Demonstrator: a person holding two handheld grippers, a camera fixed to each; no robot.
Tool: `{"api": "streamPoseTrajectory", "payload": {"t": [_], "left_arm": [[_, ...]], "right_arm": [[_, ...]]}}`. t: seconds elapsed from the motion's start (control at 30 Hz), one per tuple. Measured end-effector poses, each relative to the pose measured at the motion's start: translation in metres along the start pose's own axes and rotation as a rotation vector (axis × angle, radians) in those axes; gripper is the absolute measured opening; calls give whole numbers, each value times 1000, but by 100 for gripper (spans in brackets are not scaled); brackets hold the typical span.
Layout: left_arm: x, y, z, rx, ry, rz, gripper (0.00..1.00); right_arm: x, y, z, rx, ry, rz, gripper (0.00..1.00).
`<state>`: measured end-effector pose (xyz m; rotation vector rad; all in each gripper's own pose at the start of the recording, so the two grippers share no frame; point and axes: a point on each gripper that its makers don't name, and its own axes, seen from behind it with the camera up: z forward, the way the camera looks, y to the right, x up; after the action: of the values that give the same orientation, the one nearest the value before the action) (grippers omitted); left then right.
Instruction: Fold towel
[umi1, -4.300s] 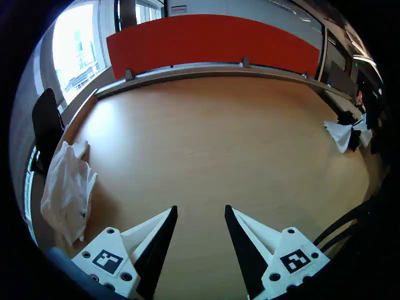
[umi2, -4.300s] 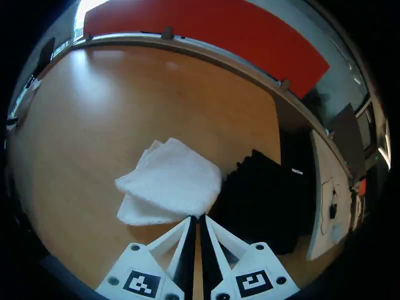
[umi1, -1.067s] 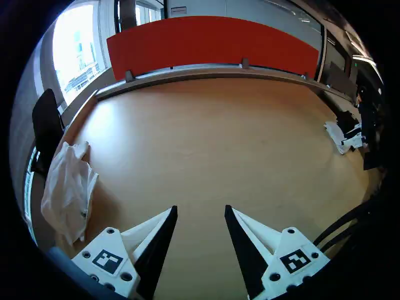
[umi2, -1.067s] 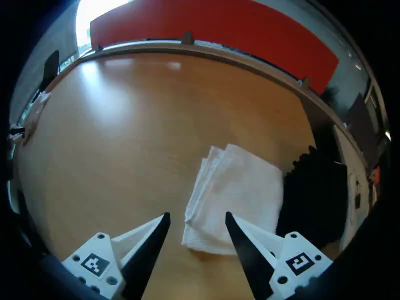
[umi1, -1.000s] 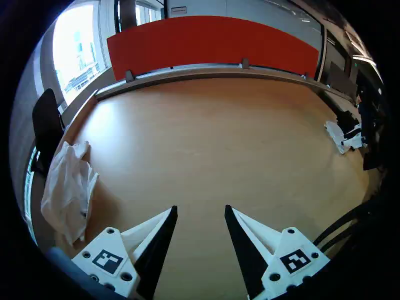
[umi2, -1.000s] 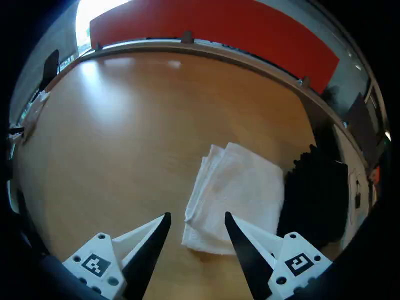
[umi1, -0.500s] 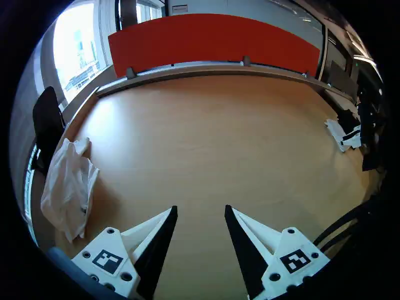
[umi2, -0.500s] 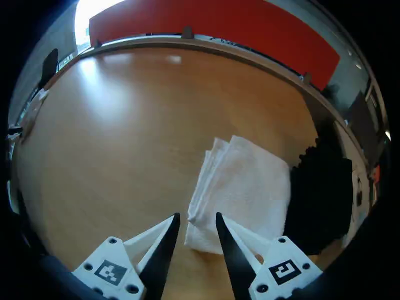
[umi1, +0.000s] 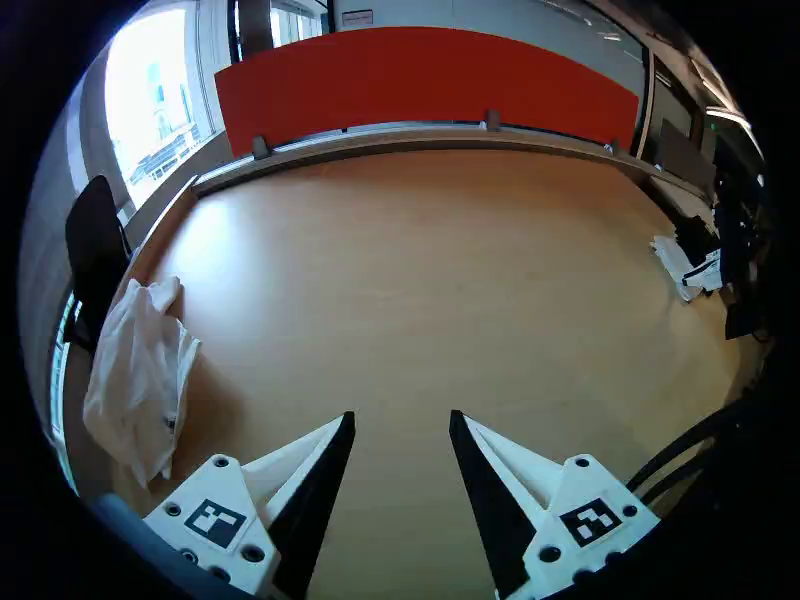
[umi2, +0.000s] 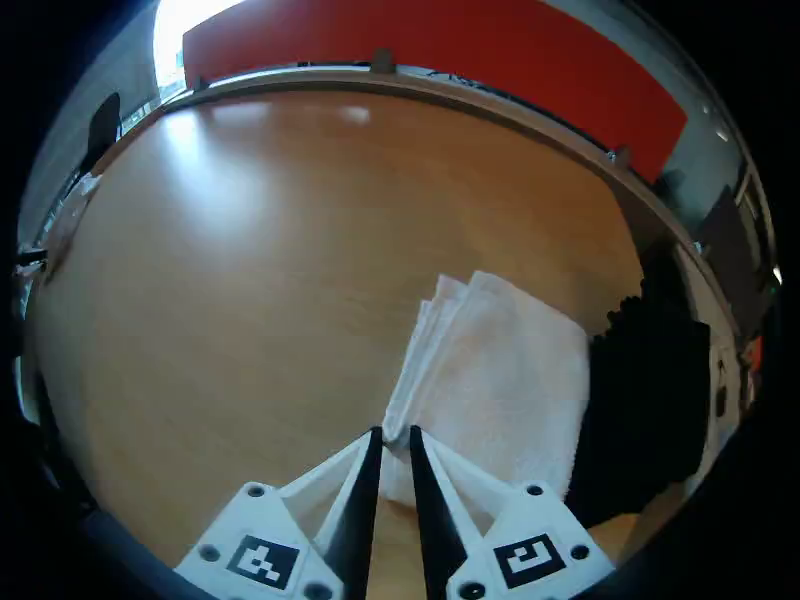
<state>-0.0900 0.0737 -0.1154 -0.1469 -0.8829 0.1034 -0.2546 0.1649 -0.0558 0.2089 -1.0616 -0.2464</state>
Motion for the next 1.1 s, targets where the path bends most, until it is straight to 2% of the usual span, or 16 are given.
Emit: {"api": "streamPoseTrajectory", "payload": {"t": [0.17,0.83,0.97,1.1], "left_arm": [[0,-1,0,2,0,1,69],[2,-3,0,2,4,6,69],[2,-3,0,4,5,6,69],[3,-3,0,4,7,4,69]], "right_arm": [[2,-1,-1,9,2,9,5],[-8,2,-9,19,-26,-19,5],[-8,2,-9,16,-25,-6,12],[-8,2,-10,15,-23,9,39]]}}
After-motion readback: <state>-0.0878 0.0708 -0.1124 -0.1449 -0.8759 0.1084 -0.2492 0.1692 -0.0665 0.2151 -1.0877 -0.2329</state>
